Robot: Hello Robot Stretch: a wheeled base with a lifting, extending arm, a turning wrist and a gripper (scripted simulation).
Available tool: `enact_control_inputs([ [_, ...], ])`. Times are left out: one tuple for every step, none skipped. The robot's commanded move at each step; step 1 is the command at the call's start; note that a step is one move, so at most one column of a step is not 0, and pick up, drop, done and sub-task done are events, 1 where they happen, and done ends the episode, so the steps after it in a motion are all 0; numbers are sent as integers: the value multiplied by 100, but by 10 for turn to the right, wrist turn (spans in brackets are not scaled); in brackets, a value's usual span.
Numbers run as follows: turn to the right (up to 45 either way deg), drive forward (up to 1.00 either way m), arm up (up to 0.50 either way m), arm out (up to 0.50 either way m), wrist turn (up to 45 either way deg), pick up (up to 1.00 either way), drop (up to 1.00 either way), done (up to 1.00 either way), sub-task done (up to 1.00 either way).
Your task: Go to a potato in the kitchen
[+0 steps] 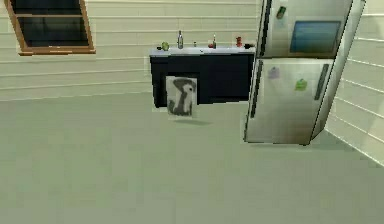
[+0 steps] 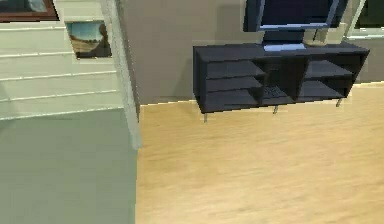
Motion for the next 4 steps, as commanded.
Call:
enact_control_inputs([
  [90, 0, 0, 0, 0, 0, 0, 0, 0],
  [0, 100, 0, 0, 0, 0, 0, 0, 0],
  [0, 100, 0, 0, 0, 0, 0, 0, 0],
  [0, 100, 0, 0, 0, 0, 0, 0, 0],
])
